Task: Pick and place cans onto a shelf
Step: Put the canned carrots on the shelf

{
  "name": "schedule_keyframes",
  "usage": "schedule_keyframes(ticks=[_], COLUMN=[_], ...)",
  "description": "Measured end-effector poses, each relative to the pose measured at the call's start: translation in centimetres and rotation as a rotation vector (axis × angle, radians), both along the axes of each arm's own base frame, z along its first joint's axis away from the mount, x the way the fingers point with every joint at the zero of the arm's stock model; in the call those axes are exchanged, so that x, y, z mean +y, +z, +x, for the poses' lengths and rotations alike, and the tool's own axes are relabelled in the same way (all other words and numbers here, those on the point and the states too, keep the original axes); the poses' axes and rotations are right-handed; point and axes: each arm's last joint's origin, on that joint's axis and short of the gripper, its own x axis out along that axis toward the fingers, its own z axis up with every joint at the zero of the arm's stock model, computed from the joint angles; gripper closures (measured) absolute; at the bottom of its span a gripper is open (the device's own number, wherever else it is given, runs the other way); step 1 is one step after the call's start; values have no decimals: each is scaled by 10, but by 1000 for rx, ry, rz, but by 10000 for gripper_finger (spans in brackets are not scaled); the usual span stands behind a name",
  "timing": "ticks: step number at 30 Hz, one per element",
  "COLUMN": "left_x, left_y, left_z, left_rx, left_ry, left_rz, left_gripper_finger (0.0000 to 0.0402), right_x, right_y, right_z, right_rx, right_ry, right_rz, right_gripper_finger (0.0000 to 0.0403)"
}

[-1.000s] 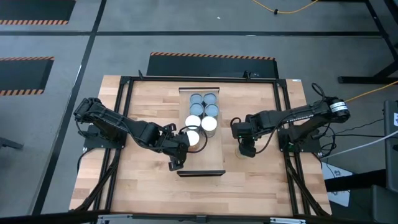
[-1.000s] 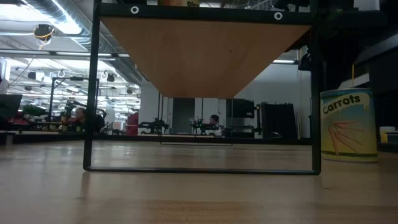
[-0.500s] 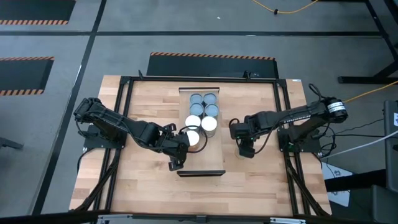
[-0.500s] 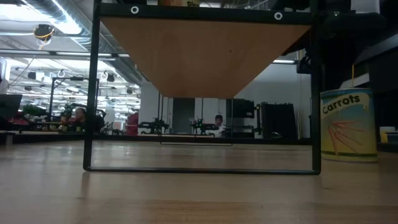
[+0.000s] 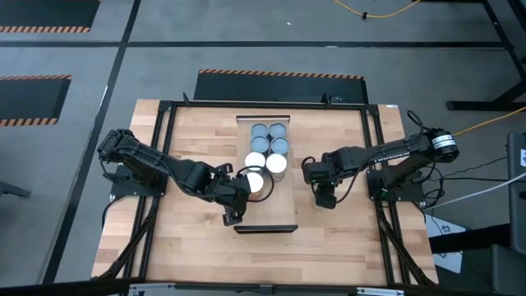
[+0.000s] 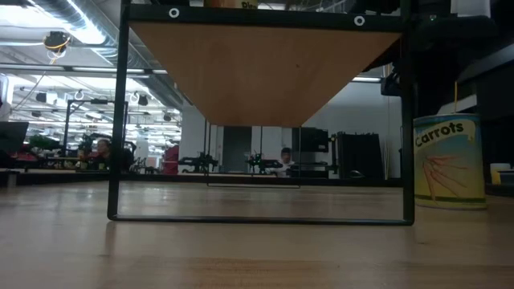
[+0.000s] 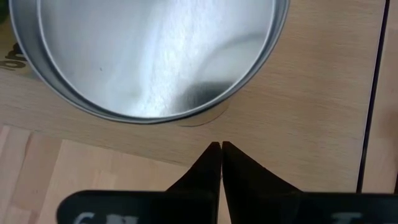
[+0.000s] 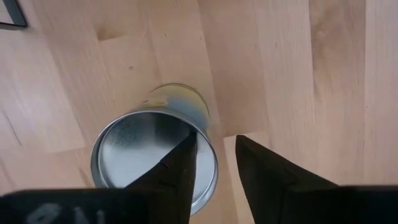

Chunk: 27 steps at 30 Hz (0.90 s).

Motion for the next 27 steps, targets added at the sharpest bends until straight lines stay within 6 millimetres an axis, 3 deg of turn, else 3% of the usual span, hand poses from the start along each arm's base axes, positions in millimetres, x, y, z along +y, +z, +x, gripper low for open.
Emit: schedule_keyframes(ticks=[3, 12, 21, 27], left_x=[0, 0, 0, 0], left_y=[0, 0, 0, 0], left_z=[0, 0, 0, 0], left_rx=[0, 0, 0, -1], left_ry=[0, 0, 0, 3], left_rz=[0, 0, 0, -2], left_gripper_finger=[393, 392, 392, 392], right_x=[0, 1, 1, 1], right_y=[0, 0, 1, 14], right_z=[0, 0, 1, 8], right_rx=[0, 1, 0, -30], right_ry=[0, -1, -2, 5], right_rz=[5, 12, 10, 9], right_gripper_finger=[296, 395, 399, 401])
